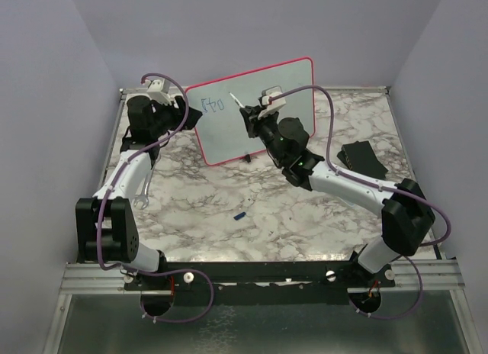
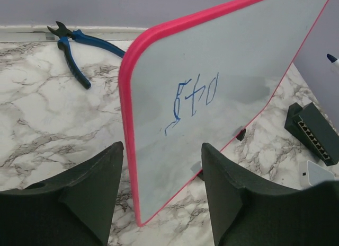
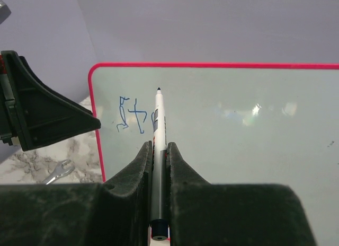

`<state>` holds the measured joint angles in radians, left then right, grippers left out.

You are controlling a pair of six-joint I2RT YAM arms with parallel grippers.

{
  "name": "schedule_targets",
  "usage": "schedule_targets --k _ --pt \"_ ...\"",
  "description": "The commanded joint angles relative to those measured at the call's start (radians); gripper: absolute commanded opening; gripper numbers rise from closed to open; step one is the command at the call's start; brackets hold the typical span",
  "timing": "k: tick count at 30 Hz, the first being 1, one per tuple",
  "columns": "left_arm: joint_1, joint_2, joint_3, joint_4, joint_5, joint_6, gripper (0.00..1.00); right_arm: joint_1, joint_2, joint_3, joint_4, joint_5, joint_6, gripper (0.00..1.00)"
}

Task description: Write a sentence on the whiteboard

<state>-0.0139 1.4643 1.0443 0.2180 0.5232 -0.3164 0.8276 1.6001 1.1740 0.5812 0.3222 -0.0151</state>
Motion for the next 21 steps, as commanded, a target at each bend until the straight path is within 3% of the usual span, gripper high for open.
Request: schedule_targets --k 1,10,21 --pt "0.032 -0.016 -0.016 -0.003 0.005 0.003 0.66 -0.033 -0.018 -0.036 -0.045 -0.061 0.046 0.01" --pt "0.033 0.028 -0.006 0.004 0.043 -0.014 0.68 -0.041 0.006 -0.052 -0.033 -0.108 0.04 0.01" --pt "0.023 0.06 -0.005 0.056 0.089 -0.05 0.52 -0.041 0.069 -0.007 -0.058 -0.095 0.029 0.01"
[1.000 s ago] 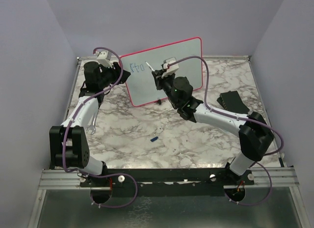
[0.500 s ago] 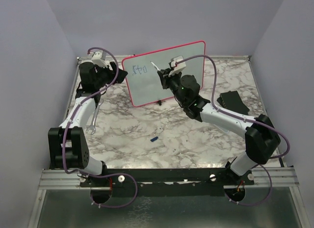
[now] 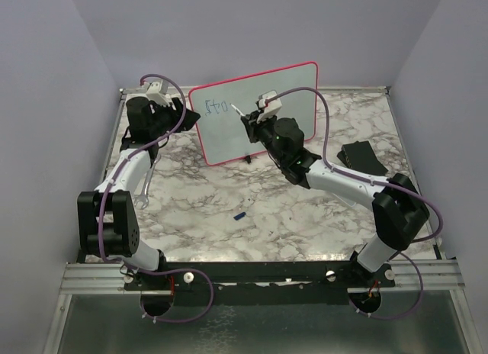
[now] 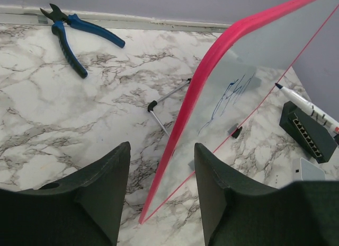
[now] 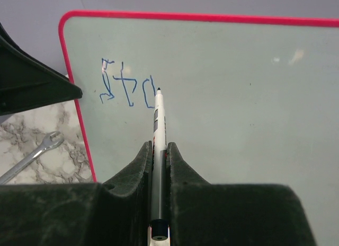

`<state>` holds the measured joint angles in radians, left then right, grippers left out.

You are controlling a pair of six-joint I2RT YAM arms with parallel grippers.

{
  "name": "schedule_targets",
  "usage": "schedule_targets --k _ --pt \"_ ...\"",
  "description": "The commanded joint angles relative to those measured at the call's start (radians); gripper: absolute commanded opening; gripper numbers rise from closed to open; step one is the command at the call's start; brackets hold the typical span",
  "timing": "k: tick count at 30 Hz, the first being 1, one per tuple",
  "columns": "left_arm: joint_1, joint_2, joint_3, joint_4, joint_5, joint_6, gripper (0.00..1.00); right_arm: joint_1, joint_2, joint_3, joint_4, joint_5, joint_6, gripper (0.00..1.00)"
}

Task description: Write a sentence on the whiteboard

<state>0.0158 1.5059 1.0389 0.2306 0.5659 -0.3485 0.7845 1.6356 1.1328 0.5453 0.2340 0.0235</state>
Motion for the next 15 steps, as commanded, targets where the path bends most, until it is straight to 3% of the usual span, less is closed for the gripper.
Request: schedule_targets --k 1,15 --pt "-0.01 0.022 0.002 0.044 0.046 -0.019 0.52 0.002 0.037 0.036 -0.021 -0.008 -0.007 0.01" --pt "-0.044 0.048 0.016 0.048 0.042 -0.017 0.42 0.002 0.061 0.064 -0.01 0.0 -0.013 0.01"
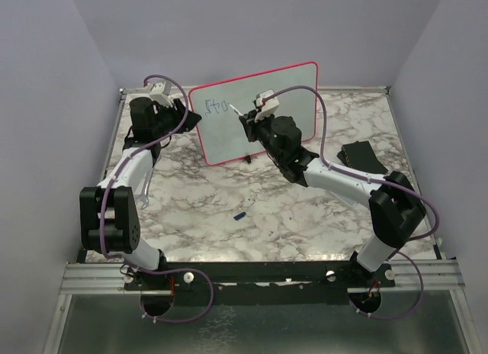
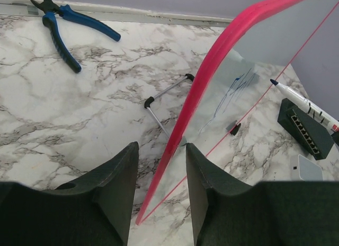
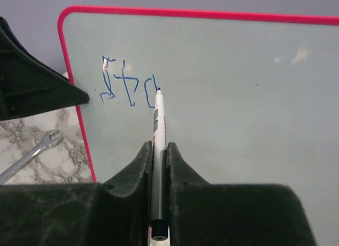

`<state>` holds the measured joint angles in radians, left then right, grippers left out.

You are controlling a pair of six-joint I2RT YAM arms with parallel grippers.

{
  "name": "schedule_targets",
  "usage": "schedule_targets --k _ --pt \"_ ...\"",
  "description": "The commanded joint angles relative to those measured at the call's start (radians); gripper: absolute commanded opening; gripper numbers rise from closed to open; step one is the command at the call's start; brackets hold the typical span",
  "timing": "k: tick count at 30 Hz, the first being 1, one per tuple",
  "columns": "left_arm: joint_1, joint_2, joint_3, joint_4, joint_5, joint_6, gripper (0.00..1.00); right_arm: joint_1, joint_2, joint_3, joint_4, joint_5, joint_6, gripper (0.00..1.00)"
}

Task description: Write a sentence on the whiteboard

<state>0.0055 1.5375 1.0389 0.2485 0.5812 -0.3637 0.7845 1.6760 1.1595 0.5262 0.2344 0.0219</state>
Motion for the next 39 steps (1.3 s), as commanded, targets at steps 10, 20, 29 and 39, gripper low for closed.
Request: schedule_targets --k 10,20,29,39 --pt "-0.045 0.023 0.019 0.029 0.025 0.002 0.34 0.002 0.047 0.064 0.004 0.028 -0.013 0.0" --pt "-0.05 0.023 0.018 0.03 0.023 0.01 0.26 0.002 0.064 0.069 0.002 0.049 -0.012 0.01" --pt "-0.05 0.023 0.015 0.029 0.023 0.025 0.2 0.002 0.074 0.065 -0.003 0.06 -0.012 0.01" --pt "-0.053 0.022 0.016 0.016 0.022 0.043 0.18 0.002 0.058 0.03 -0.002 0.071 -0.001 0.01"
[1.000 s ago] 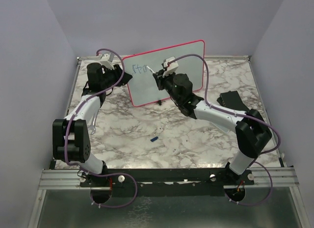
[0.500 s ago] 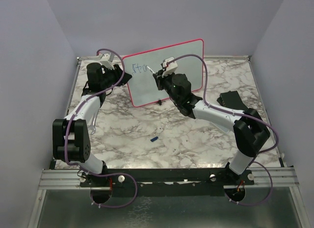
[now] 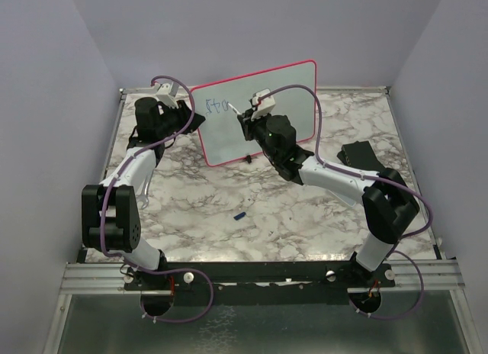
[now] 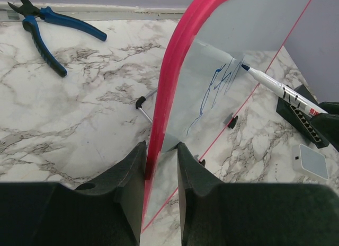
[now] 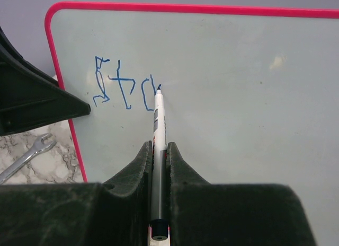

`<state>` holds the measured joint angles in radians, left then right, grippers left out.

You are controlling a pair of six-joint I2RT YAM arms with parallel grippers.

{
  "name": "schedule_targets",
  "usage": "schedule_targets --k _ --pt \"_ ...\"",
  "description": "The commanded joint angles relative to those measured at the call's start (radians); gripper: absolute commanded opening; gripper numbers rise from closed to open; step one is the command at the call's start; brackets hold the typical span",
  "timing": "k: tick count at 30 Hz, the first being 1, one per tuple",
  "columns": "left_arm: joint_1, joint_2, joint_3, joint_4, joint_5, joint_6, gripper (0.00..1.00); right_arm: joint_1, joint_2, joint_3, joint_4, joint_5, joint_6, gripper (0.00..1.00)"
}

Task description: Write a sentence on the whiteboard

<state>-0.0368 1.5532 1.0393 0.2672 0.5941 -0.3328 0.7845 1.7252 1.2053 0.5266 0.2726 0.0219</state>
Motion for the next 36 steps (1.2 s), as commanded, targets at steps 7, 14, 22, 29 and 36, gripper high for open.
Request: schedule_targets --k 7,14,22,29,36 --pt "-0.012 0.004 0.017 -0.005 0.006 0.015 0.18 0.003 0.002 -0.046 -0.008 0.032 0.02 0.01" --pt "-0.012 0.001 0.016 -0.008 0.004 0.021 0.17 0.002 0.0 -0.048 0.001 0.036 0.022 0.01" --pt "-0.013 0.001 0.016 -0.016 0.001 0.031 0.15 0.002 -0.002 -0.025 0.035 0.045 0.004 0.01" --pt "-0.014 0.0 0.016 -0.02 0.0 0.037 0.15 0.002 -0.005 -0.011 0.06 0.057 -0.012 0.01" --pt "-0.014 0.002 0.017 -0.024 -0.001 0.039 0.15 0.002 -0.005 -0.002 0.07 0.064 -0.012 0.01"
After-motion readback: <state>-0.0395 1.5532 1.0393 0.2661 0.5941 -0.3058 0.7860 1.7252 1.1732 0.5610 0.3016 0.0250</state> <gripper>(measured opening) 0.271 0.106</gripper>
